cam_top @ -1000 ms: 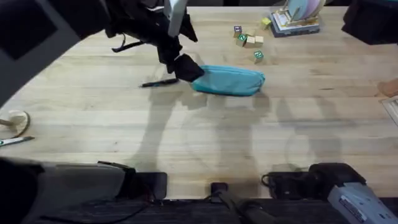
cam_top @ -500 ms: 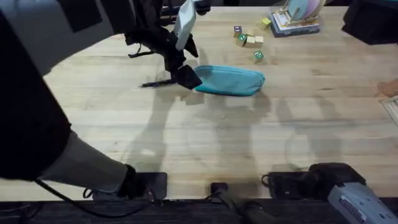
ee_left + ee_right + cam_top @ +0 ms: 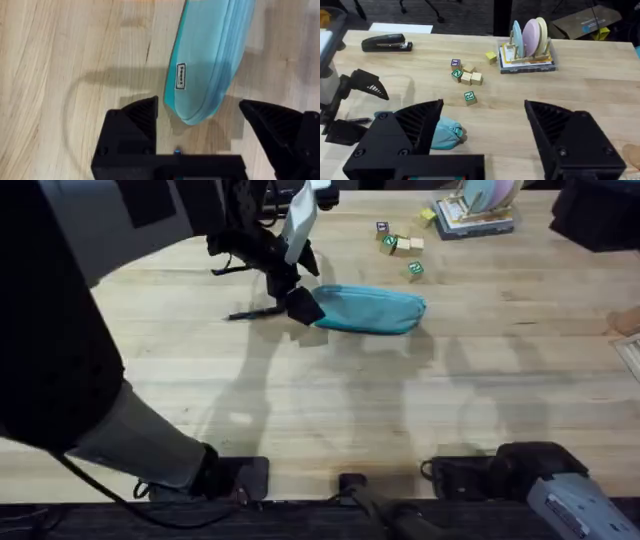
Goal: Unzip the bag, pick up the pens from the table one at a time and place them inside, then zip the bag closed.
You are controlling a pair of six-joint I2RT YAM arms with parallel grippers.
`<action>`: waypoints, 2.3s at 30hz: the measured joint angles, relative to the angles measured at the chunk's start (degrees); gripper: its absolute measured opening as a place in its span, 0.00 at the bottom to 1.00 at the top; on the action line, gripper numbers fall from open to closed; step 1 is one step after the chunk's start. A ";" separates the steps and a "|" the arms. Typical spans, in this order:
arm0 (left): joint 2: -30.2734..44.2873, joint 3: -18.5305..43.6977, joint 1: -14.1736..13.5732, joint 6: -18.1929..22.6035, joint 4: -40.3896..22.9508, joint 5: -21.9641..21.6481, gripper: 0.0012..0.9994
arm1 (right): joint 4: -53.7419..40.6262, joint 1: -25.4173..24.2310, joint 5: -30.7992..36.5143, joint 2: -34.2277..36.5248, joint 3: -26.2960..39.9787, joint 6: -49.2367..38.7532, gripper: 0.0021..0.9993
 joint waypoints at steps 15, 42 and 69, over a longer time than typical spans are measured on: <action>0.00 0.00 0.00 0.00 0.00 2.26 0.99 | -0.02 0.00 0.00 0.01 0.00 0.00 1.00; -0.01 0.00 -0.15 0.39 -0.42 3.64 0.04 | -0.02 0.00 0.00 0.00 0.01 0.00 1.00; 0.00 0.00 -0.15 0.38 0.07 3.64 0.04 | -14.64 -0.01 -11.27 18.68 0.17 -14.37 1.00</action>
